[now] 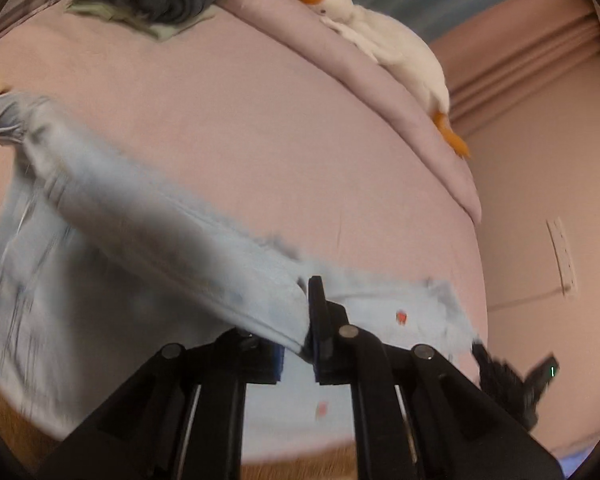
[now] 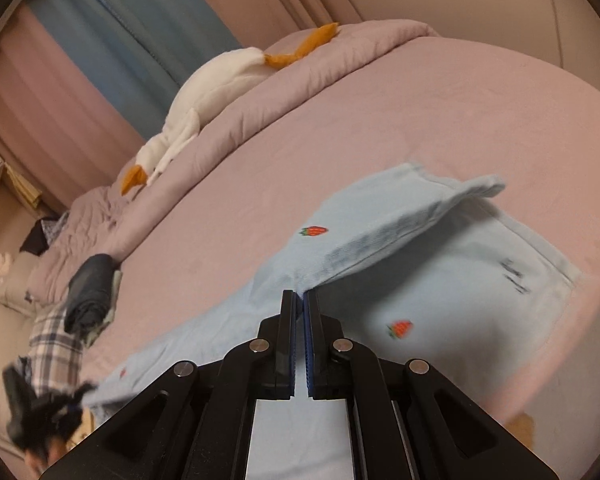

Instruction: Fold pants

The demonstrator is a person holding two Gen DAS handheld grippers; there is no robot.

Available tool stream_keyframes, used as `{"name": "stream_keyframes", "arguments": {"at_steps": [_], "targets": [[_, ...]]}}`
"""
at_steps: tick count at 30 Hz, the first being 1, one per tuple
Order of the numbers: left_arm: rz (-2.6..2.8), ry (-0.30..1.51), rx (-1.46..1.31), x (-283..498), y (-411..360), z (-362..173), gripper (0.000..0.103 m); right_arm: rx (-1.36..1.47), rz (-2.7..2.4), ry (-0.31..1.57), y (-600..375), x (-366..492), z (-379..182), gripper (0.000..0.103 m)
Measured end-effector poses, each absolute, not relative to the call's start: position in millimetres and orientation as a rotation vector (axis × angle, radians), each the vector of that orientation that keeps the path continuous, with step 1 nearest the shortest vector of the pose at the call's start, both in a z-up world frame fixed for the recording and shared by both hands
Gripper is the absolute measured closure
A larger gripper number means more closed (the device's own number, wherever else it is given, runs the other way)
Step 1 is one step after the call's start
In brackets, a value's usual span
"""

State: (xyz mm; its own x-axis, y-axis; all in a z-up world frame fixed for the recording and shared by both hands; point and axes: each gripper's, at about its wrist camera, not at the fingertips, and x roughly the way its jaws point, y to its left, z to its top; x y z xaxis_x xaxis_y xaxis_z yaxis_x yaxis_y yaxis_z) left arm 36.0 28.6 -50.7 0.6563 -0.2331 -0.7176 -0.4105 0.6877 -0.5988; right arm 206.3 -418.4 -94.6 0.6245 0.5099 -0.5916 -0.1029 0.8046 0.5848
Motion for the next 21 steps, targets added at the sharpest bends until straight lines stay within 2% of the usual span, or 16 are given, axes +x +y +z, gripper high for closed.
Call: {"name": "stream_keyframes", "arguments": {"at_steps": [3, 6, 9, 12, 13, 14, 15, 17, 21], "targets": [[0.119, 0.99, -0.791, 15.6, 9.6, -78.1, 0.093, 0.581, 0.342, 0.892, -426.9, 192.4, -109.0, 0.099], [0.148, 1.066, -0.864, 3.1, 9.9, -109.6, 0.093, 0.591, 0.302, 0.963, -430.6, 181.1, -132.9, 0.099], [0.147, 1.09, -0.891, 0.9, 10.6, -120.3, 0.088, 0.603, 0.274, 1.028, -431.0, 178.2, -155.9, 0.099], [0.203, 1.071, -0.884, -0.3, 19.5, -118.0, 0.067, 0.649, 0.278, 1.038, -435.0, 182.6, -166.9, 0.099], [0.222, 1.06, -0.889, -3.6, 25.1, -116.9, 0.055, 0.663, 0.284, 1.033, -436.7, 185.4, -167.8, 0.099], [0.241, 1.033, -0.902, -10.3, 28.7, -112.5, 0.049, 0.672, 0.298, 1.027, -438.0, 188.6, -167.7, 0.095], [0.265, 0.999, -0.921, -14.7, 38.5, -110.7, 0.048, 0.674, 0.305, 1.014, -439.9, 190.0, -167.5, 0.091], [0.298, 0.973, -0.943, -20.3, 51.3, -107.8, 0.046, 0.648, 0.254, 0.98, -445.8, 196.7, -164.4, 0.063], [0.333, 0.912, -1.002, -27.8, 80.3, -109.9, 0.046, 0.679, 0.215, 0.943, -462.4, 215.3, -163.9, 0.06]]}}
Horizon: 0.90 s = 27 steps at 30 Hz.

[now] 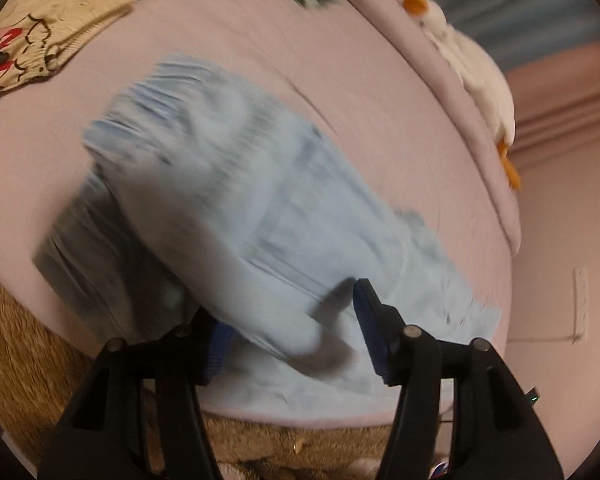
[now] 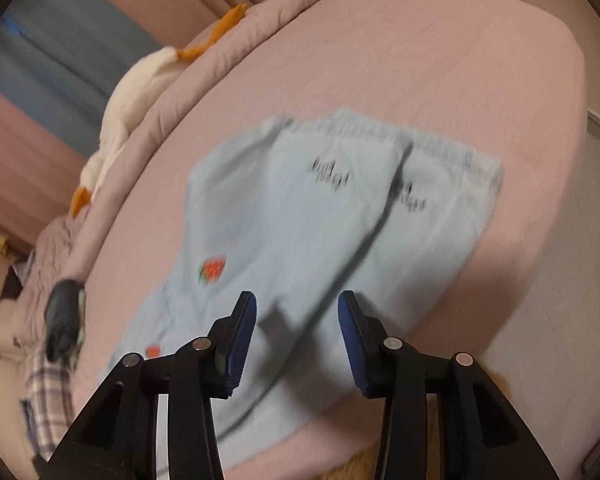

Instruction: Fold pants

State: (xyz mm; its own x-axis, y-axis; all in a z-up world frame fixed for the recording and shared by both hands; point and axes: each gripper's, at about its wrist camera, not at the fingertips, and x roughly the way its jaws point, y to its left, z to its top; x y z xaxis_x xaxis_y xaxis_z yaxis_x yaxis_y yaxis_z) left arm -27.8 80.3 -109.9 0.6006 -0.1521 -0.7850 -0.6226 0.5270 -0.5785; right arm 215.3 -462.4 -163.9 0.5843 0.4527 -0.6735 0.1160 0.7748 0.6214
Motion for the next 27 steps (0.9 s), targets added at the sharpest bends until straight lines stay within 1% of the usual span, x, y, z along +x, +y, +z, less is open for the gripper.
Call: {"name": "stream_keyframes", "arguments": {"at_steps": [3, 4, 5, 6, 7, 8, 10, 12, 15, 17, 18, 20, 24, 25, 27], "targets": [[0.399, 0.894, -0.973, -26.1, 93.6, -107.0, 0.048, 0.684, 0.189, 0.949, -469.5, 238.3, -168.8, 0.061], [0.406, 0.879, -0.967, -23.8, 96.9, -107.2, 0.052, 0.678, 0.171, 0.957, -469.8, 246.5, -170.3, 0.061], [0.405, 0.867, -0.964, -21.0, 98.6, -106.1, 0.069, 0.678, 0.161, 0.958, -470.2, 252.4, -171.3, 0.073], [0.395, 0.861, -0.949, -18.1, 102.4, -104.2, 0.08, 0.675, 0.156, 0.959, -469.4, 258.3, -170.9, 0.083], [0.377, 0.867, -0.942, -17.2, 106.8, -101.0, 0.088, 0.661, 0.158, 0.963, -466.2, 266.0, -168.7, 0.097], [0.357, 0.864, -0.928, -9.4, 109.5, -95.5, 0.09, 0.656, 0.17, 0.965, -462.0, 273.7, -164.4, 0.097], [0.343, 0.824, -0.883, 1.1, 112.6, -78.8, 0.092, 0.657, 0.222, 0.931, -454.2, 288.4, -147.6, 0.097], [0.313, 0.767, -0.857, -3.8, 118.2, -58.3, 0.092, 0.637, 0.271, 0.877, -441.0, 299.8, -116.7, 0.098], [0.246, 0.671, -0.831, -23.3, 115.7, -23.0, 0.091, 0.64, 0.363, 0.671, -439.0, 285.9, -50.8, 0.098], [0.239, 0.685, -0.791, -31.2, 109.7, -18.8, 0.091, 0.605, 0.338, 0.583, -448.7, 261.1, -24.5, 0.098], [0.245, 0.732, -0.771, -35.3, 105.9, -24.7, 0.09, 0.6, 0.313, 0.57, -454.4, 251.7, -24.1, 0.098], [0.253, 0.834, -0.763, -42.5, 101.9, -48.2, 0.09, 0.621, 0.256, 0.606, -468.1, 237.1, -42.3, 0.098], [0.292, 1.048, -0.821, -44.9, 101.0, -112.7, 0.09, 0.624, 0.141, 0.837, -478.1, 233.3, -124.3, 0.098], [0.309, 1.06, -0.836, -45.6, 102.1, -122.2, 0.087, 0.627, 0.12, 0.903, -477.7, 236.2, -144.3, 0.098], [0.317, 1.054, -0.86, -45.6, 104.3, -126.6, 0.087, 0.621, 0.091, 0.965, -478.7, 237.3, -164.6, 0.098]]}}
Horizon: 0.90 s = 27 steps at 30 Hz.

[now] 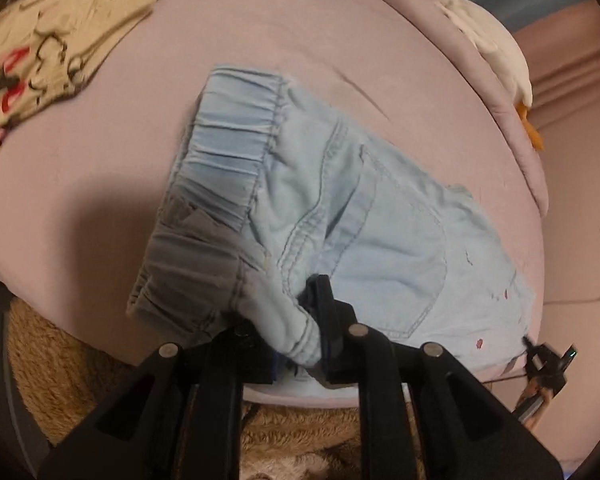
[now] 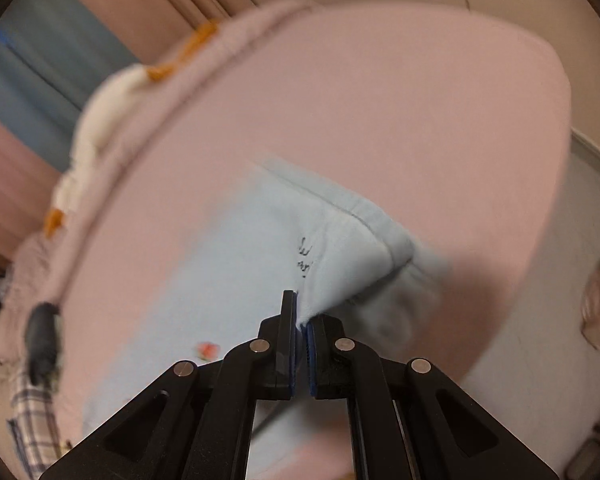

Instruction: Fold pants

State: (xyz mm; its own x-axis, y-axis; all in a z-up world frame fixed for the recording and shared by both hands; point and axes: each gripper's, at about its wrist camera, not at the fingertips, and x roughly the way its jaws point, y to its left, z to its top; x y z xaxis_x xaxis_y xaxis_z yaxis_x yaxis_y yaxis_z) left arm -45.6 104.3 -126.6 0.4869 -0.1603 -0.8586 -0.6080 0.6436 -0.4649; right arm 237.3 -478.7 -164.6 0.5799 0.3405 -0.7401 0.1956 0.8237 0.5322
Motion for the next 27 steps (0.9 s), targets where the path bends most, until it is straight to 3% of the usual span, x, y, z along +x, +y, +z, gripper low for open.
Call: {"name": "stream_keyframes", "arguments": {"at_steps": [6, 8, 10, 15, 18, 20, 21, 22, 27], "targets": [[0.323, 1.041, -0.846, -44.4, 103.1, -118.5, 0.079, 0.595, 0.075, 0.981, -481.4, 239.1, -161.3, 0.096], [0.312, 1.021, -0.874, -47.2, 103.7, -117.6, 0.067, 0.598, 0.074, 0.965, -487.5, 236.2, -160.7, 0.082], [0.305, 1.001, -0.897, -50.3, 105.0, -114.7, 0.059, 0.614, 0.049, 0.937, -496.3, 231.4, -158.0, 0.076], [0.311, 0.98, -0.908, -48.6, 105.5, -104.5, 0.057, 0.673, 0.091, 0.895, -507.3, 234.2, -157.5, 0.076], [0.317, 0.954, -0.91, -50.6, 104.6, -104.0, 0.064, 0.686, 0.084, 0.888, -511.2, 230.1, -161.4, 0.076], [0.368, 0.972, -0.873, -53.3, 104.6, -106.5, 0.089, 0.689, 0.073, 0.892, -513.2, 230.2, -167.5, 0.078], [0.388, 0.987, -0.861, -54.8, 105.2, -108.3, 0.087, 0.691, 0.058, 0.902, -514.1, 230.9, -170.0, 0.084], [0.387, 0.984, -0.872, -56.9, 106.0, -108.7, 0.088, 0.687, 0.045, 0.904, -514.9, 231.2, -170.7, 0.1], [0.393, 0.938, -0.89, -67.9, 105.2, -91.0, 0.09, 0.702, 0.024, 0.852, -518.3, 220.7, -156.2, 0.1]]}}
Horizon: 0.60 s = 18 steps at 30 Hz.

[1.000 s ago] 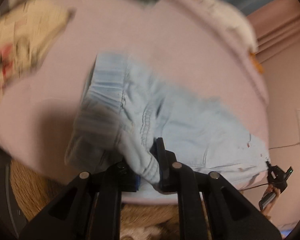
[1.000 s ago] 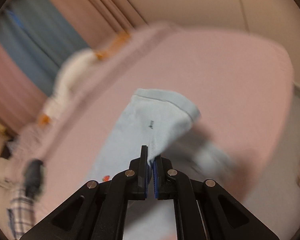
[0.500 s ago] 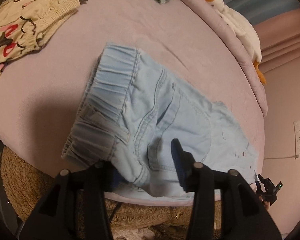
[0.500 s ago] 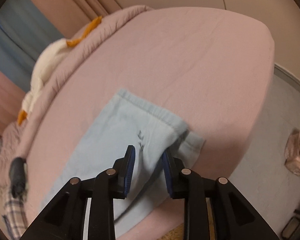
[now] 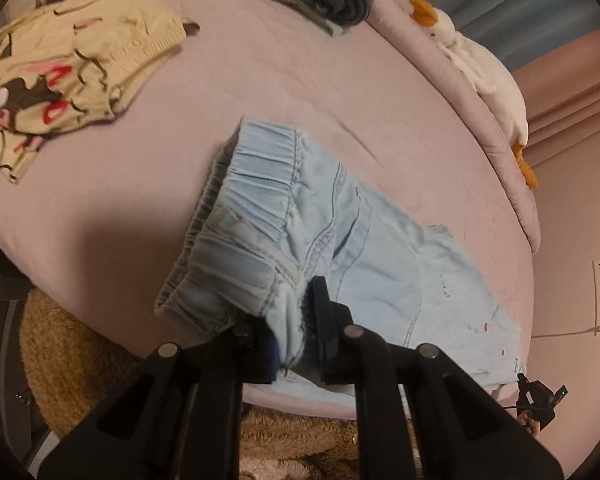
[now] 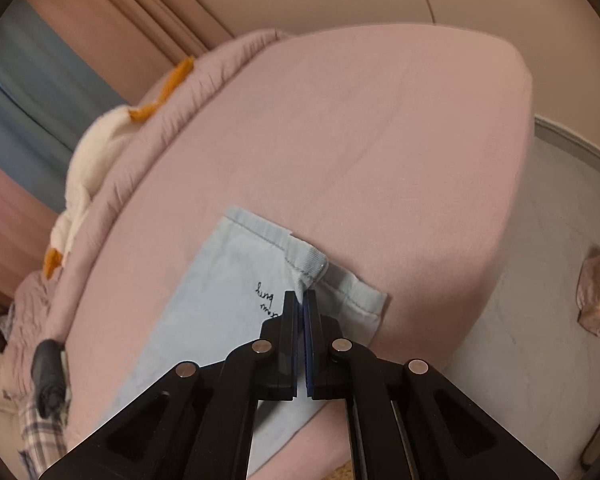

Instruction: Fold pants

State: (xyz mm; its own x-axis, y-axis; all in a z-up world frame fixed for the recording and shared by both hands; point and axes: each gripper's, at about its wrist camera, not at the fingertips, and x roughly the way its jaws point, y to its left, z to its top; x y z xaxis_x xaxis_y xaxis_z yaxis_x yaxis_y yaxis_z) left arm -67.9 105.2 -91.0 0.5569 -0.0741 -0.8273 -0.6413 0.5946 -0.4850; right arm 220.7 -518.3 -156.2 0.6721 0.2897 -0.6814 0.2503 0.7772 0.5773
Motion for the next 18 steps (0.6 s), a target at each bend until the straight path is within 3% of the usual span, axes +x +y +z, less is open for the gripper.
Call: {"name": "stream_keyframes", "arguments": {"at_steps": [8, 18], "targets": [[0.439, 1.085, -0.798, -60.7, 97.2, -118.7, 0.086, 0.642, -0.019, 0.932, -515.2, 229.9, -175.7, 0.1], [0.435, 1.077, -0.782, -63.4, 94.5, -125.2, 0.083, 0.54, -0.1, 0.995, -509.1, 241.0, -190.8, 0.1]]}}
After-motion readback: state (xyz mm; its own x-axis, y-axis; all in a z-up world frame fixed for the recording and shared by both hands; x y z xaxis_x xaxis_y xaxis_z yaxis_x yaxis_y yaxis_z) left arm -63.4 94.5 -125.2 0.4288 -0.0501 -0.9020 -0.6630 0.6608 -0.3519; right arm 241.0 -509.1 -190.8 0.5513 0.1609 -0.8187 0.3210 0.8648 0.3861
